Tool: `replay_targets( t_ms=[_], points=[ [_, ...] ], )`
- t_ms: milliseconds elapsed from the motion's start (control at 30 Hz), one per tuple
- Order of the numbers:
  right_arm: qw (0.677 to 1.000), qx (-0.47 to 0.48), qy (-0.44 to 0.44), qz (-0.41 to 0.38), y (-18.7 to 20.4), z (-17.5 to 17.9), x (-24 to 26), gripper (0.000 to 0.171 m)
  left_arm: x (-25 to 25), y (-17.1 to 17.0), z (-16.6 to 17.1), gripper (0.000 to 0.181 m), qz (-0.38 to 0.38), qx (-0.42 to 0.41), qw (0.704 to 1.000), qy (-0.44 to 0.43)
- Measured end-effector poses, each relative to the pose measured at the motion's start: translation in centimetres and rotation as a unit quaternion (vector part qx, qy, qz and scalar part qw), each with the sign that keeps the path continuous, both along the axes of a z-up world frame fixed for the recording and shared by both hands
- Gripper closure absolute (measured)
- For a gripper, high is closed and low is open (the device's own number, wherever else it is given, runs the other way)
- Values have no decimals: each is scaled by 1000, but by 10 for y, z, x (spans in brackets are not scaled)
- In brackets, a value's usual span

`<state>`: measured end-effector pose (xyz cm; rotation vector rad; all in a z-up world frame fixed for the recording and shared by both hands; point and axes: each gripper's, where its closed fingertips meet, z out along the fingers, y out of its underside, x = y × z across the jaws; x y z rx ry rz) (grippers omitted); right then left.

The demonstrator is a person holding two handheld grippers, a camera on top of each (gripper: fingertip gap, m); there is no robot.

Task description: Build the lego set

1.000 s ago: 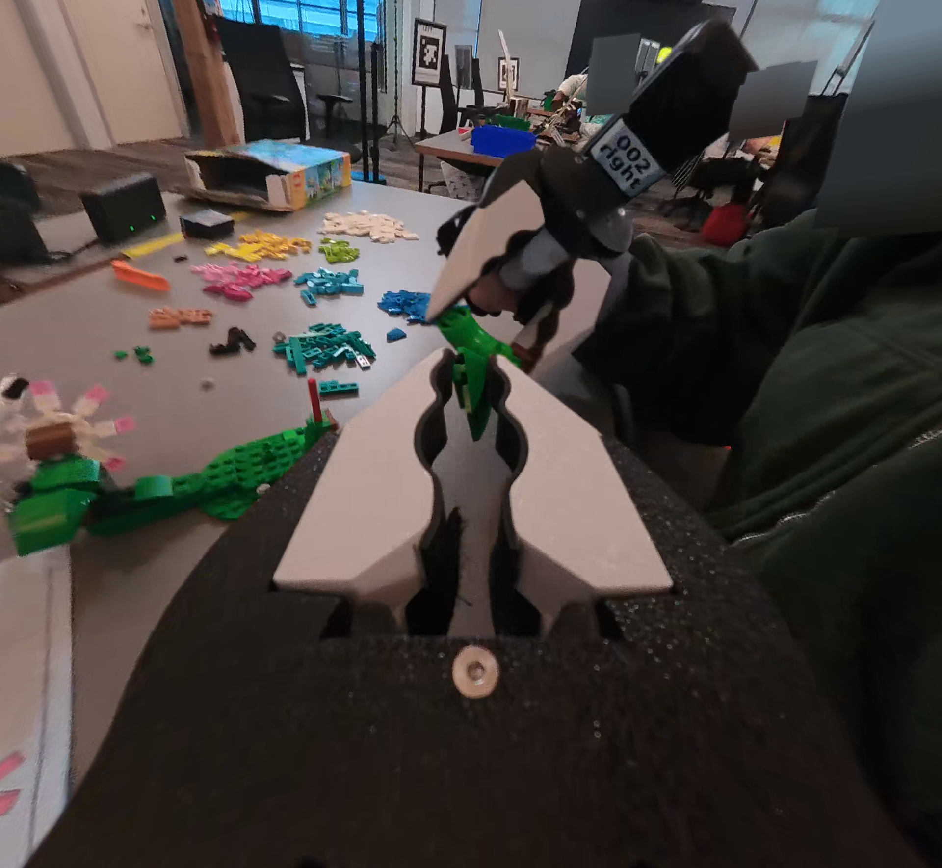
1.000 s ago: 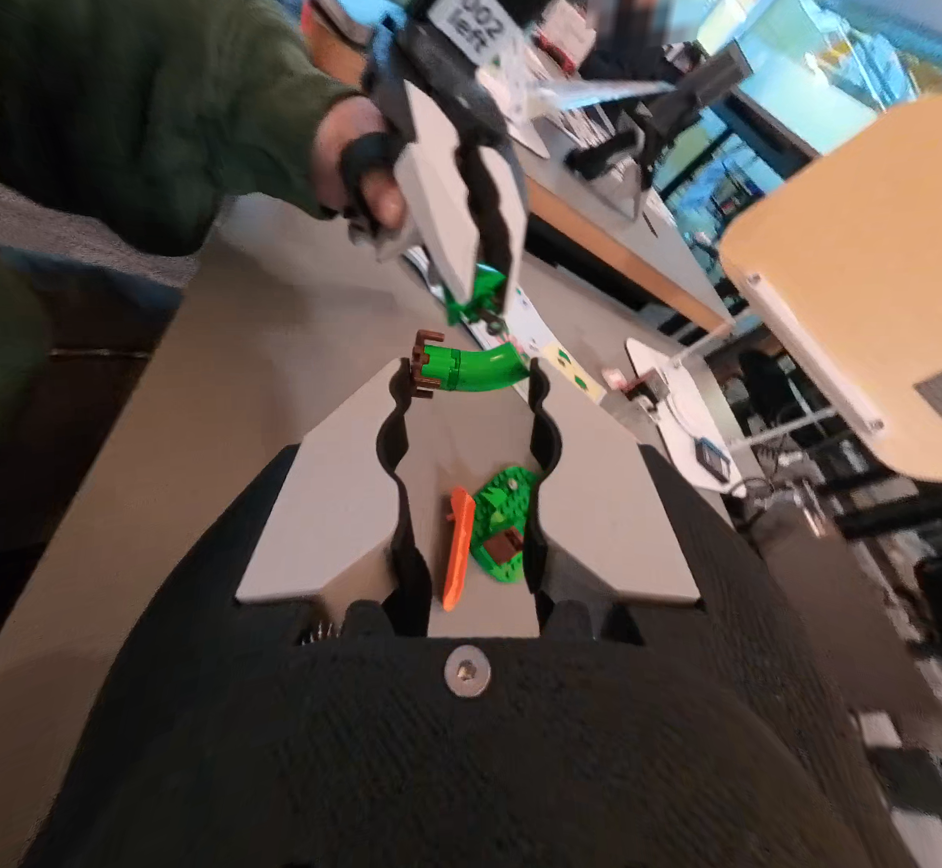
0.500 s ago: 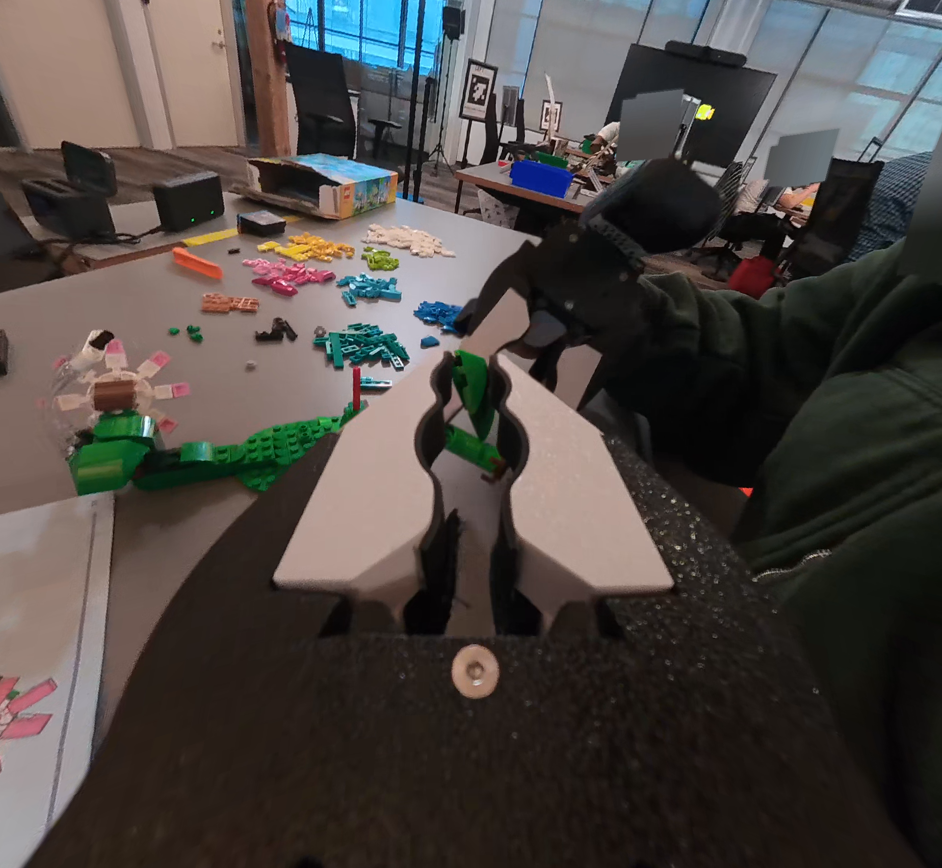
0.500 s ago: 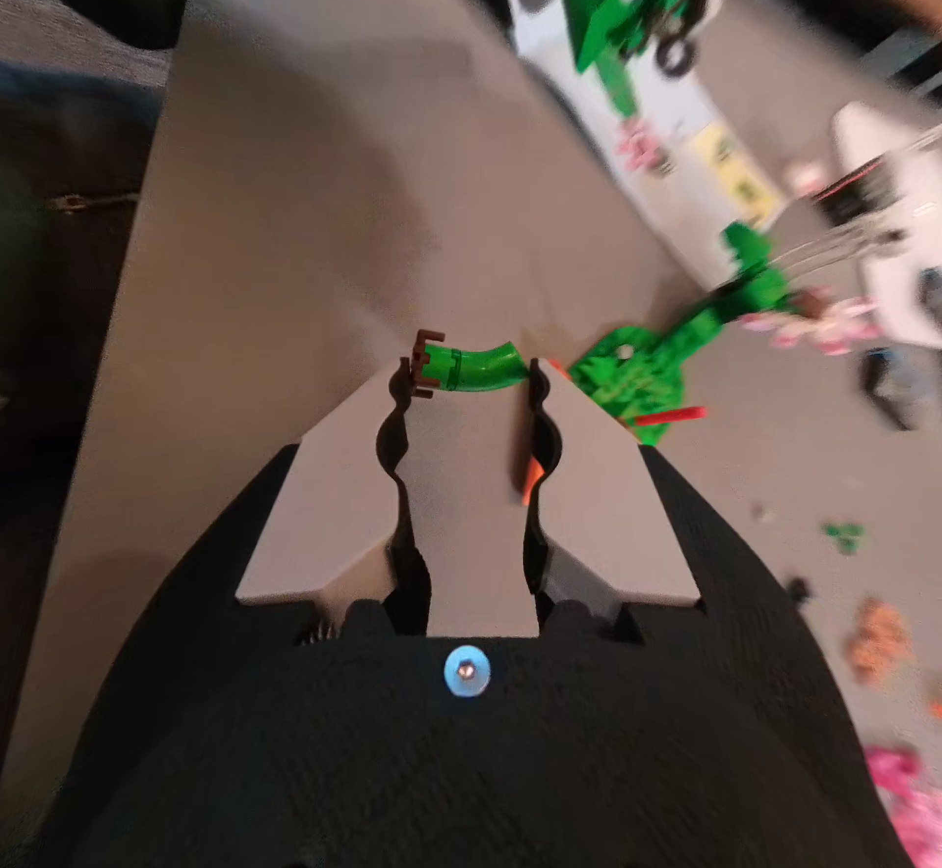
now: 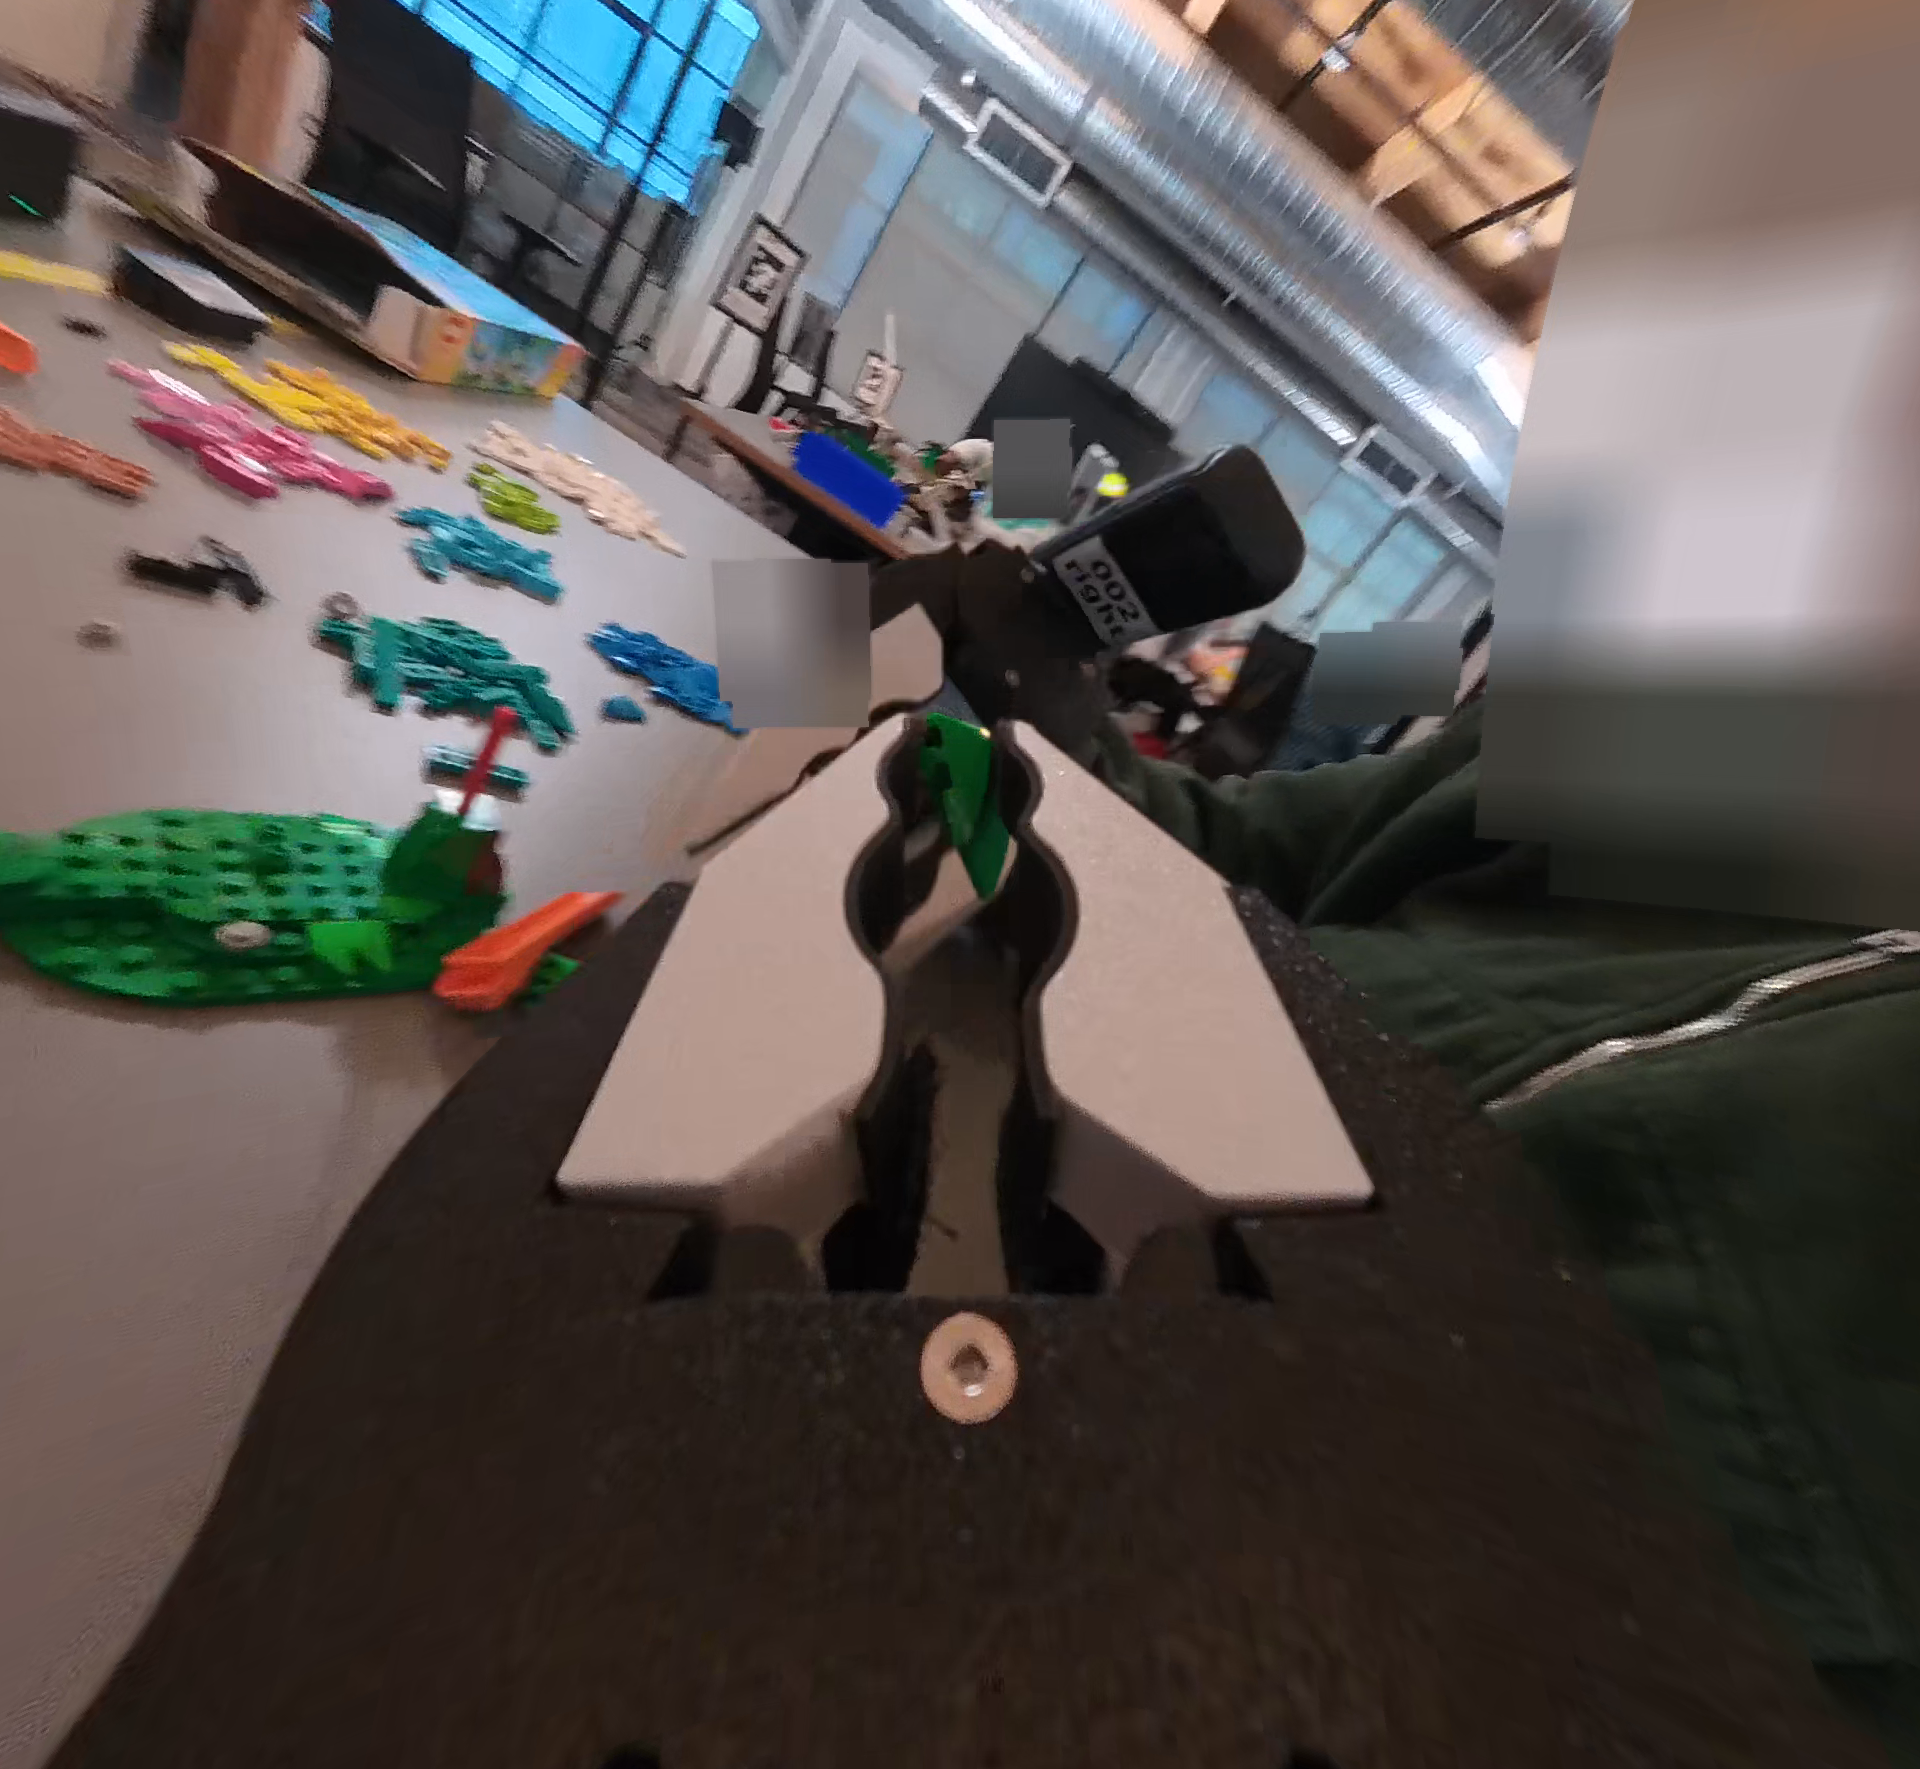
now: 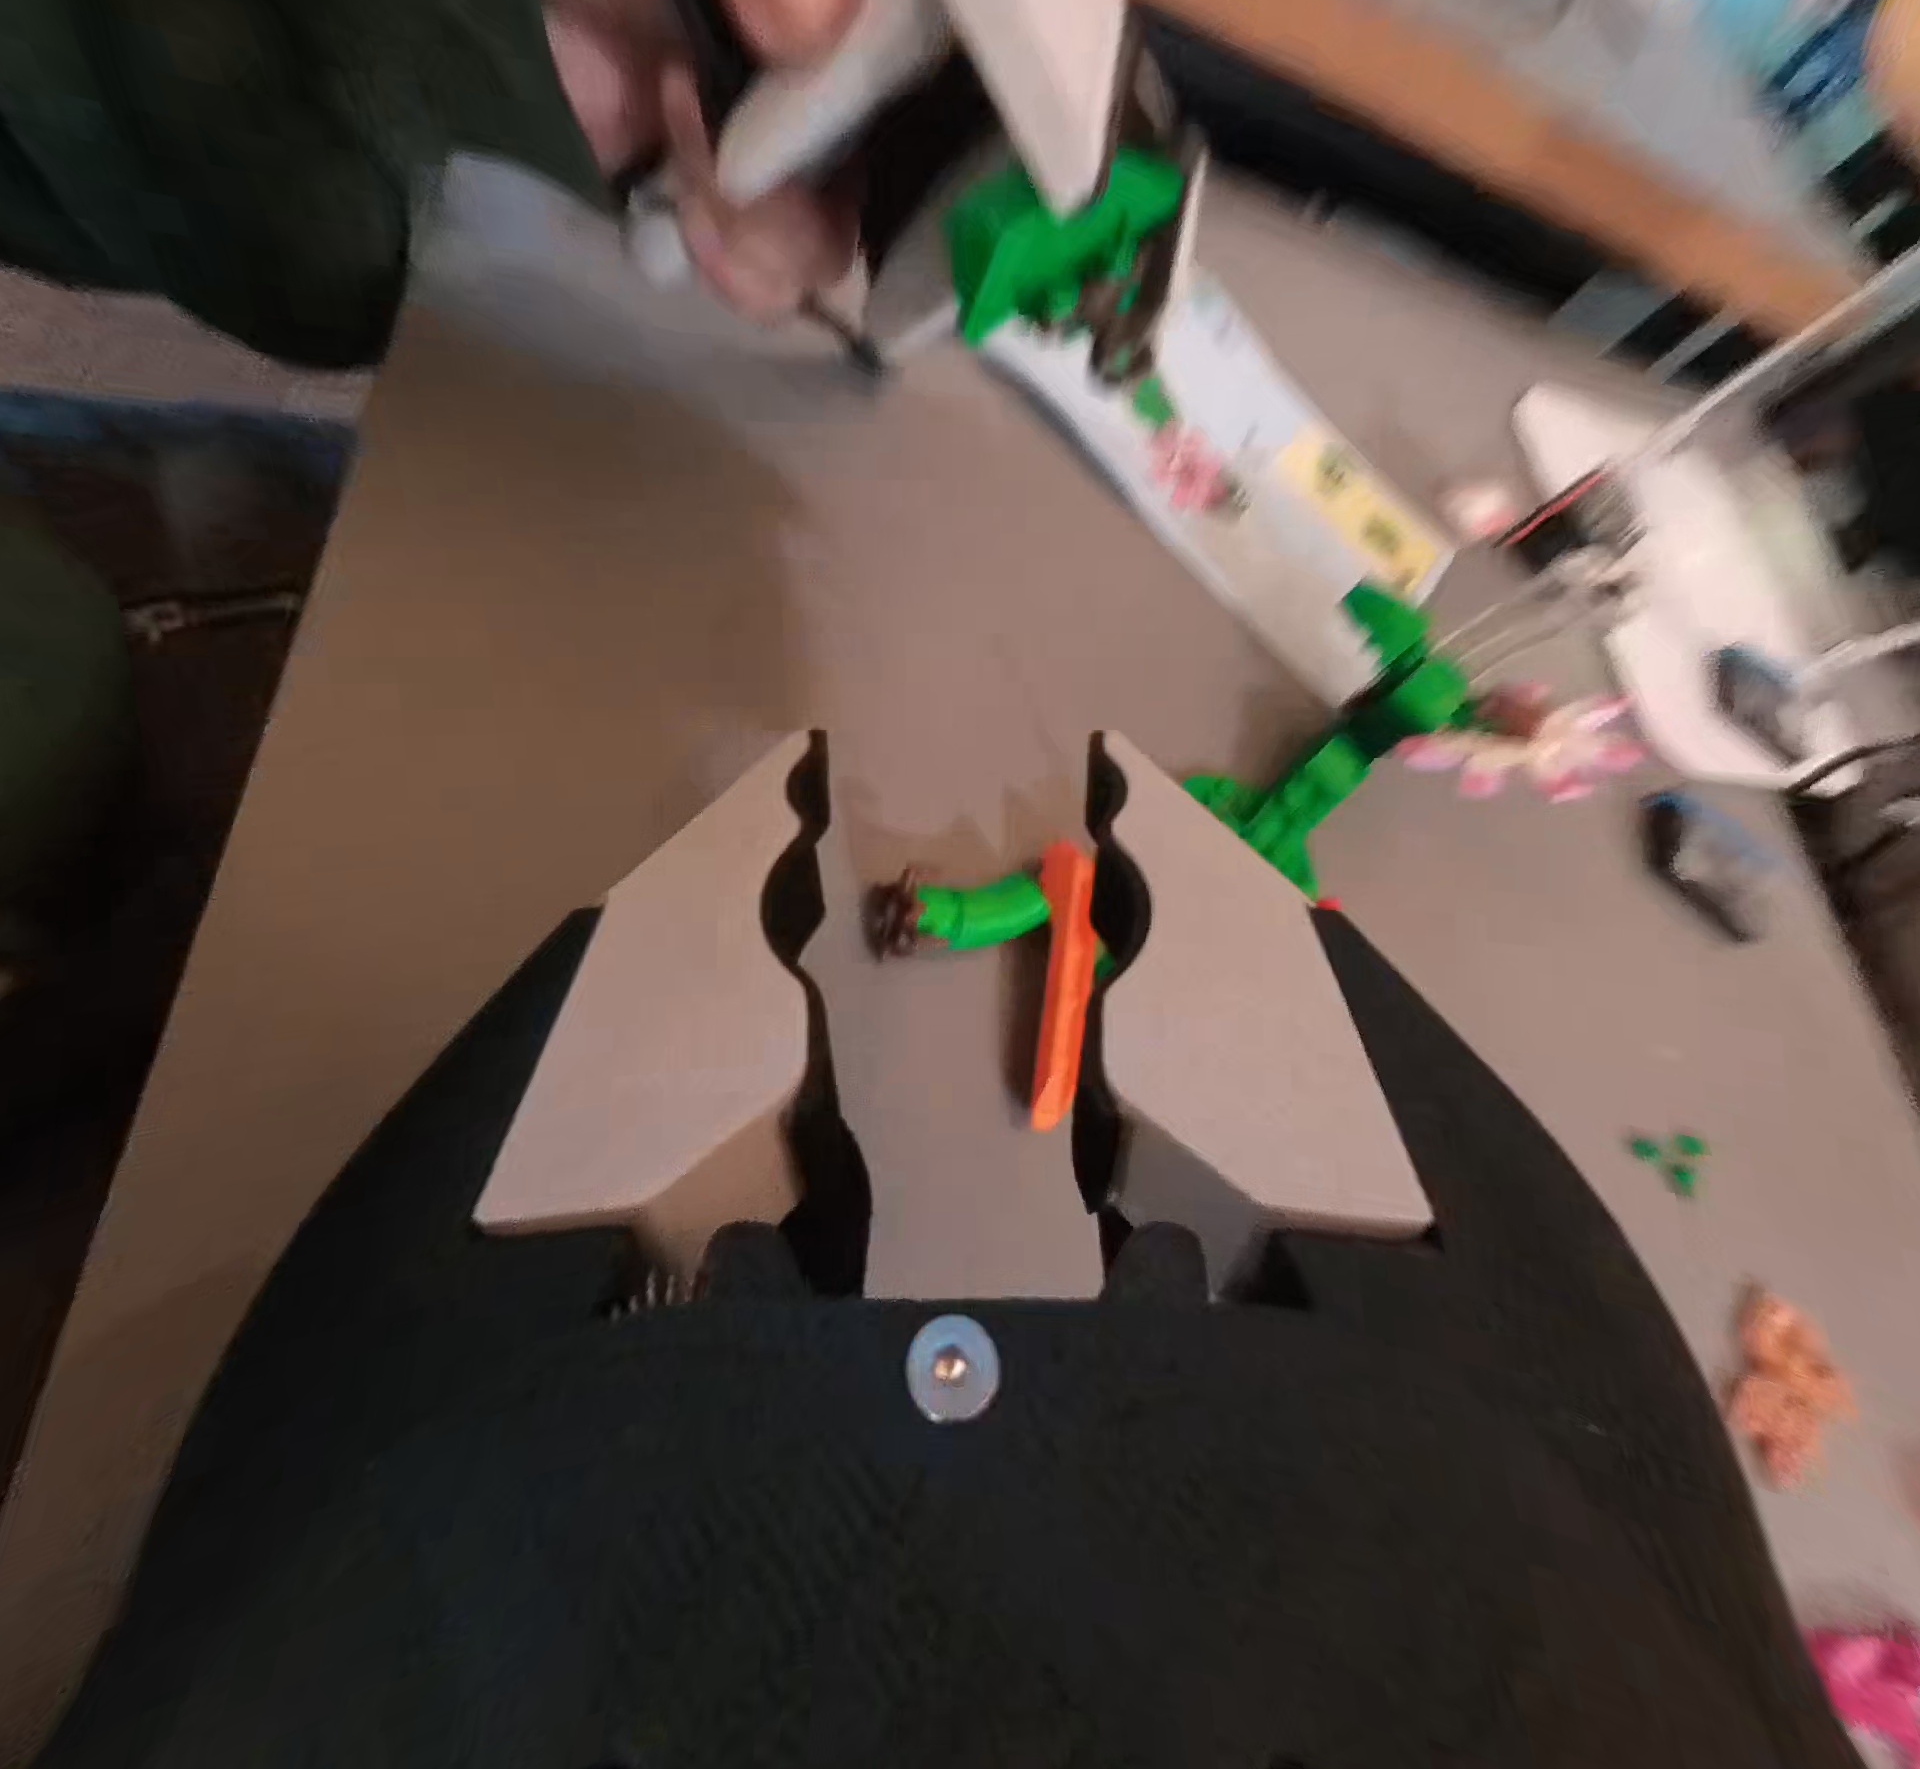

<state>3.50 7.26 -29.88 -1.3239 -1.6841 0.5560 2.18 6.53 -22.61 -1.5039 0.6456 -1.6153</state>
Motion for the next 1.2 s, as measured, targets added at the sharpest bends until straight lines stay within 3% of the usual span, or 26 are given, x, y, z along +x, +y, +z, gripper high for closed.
replay_targets(
  t_ms=[33,200,400,667,700,767,833,933,1033,1100,1200],
  points=[
    [1000,13,25,6,-3,12,-2,126,2,-3,0,169,-20,-18,1000,-12],
    [986,32,152,66,-27,62,-2,155,14,-20,-3,170,-107,-93,989,-46],
    [986,16,145,81,-33,61,-2,161,18,-28,2,169,-145,-112,980,-81],
    [988,-11,140,60,-24,58,0,166,20,-21,1,170,-116,-100,985,-77],
    [989,-18,137,48,-19,57,1,166,19,-16,0,164,-94,-89,989,-68],
    [990,-37,133,24,-9,55,4,166,16,-7,-3,127,-43,-48,997,-31],
    [988,-68,138,3,-1,55,7,166,13,2,-17,111,24,49,996,71],
    [983,-109,149,-17,7,56,9,167,11,5,-18,115,109,226,949,188],
    [976,-137,167,-29,11,60,11,167,13,3,-11,126,163,347,892,241],
    [971,-153,183,-30,12,64,12,167,17,0,-12,131,168,376,873,260],
    [963,-171,205,-34,14,71,14,167,20,2,-22,136,159,365,873,281]
  ],
)
